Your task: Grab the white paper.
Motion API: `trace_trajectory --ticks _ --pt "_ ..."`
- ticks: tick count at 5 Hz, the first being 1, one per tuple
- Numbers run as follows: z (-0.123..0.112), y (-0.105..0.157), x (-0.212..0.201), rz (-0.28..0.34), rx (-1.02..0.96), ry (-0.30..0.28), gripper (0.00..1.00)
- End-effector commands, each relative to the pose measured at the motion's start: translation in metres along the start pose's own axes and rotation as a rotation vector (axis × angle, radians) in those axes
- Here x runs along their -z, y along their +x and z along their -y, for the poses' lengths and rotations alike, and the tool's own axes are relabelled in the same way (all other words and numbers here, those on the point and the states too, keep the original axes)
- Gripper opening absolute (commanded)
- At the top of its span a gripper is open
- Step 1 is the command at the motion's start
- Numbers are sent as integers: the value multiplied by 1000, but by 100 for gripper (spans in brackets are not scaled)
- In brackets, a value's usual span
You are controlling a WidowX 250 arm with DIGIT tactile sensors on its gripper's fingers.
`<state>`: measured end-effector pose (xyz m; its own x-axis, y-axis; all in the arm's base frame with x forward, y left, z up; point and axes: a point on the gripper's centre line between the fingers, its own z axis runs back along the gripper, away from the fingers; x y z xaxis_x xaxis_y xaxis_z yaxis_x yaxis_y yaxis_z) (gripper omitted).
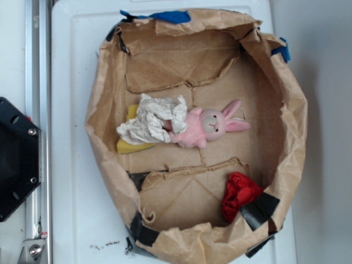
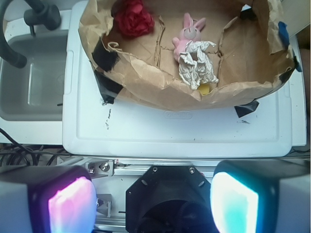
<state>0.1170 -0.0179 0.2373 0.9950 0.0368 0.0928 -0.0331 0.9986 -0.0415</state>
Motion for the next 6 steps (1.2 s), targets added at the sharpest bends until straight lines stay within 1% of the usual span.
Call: trace_trajectory --ticks 1,2,3,4,5,6 --pt "0 0 0 0 0 0 100" --pt "4 35 14 4 -11 7 100" --pt "1 65 31 -12 -4 16 100" --pt "-15 95 52 -29 -4 -3 100" --pt "-37 104 76 -40 51 -7 100" --pt "-60 103 90 -25 49 -9 100"
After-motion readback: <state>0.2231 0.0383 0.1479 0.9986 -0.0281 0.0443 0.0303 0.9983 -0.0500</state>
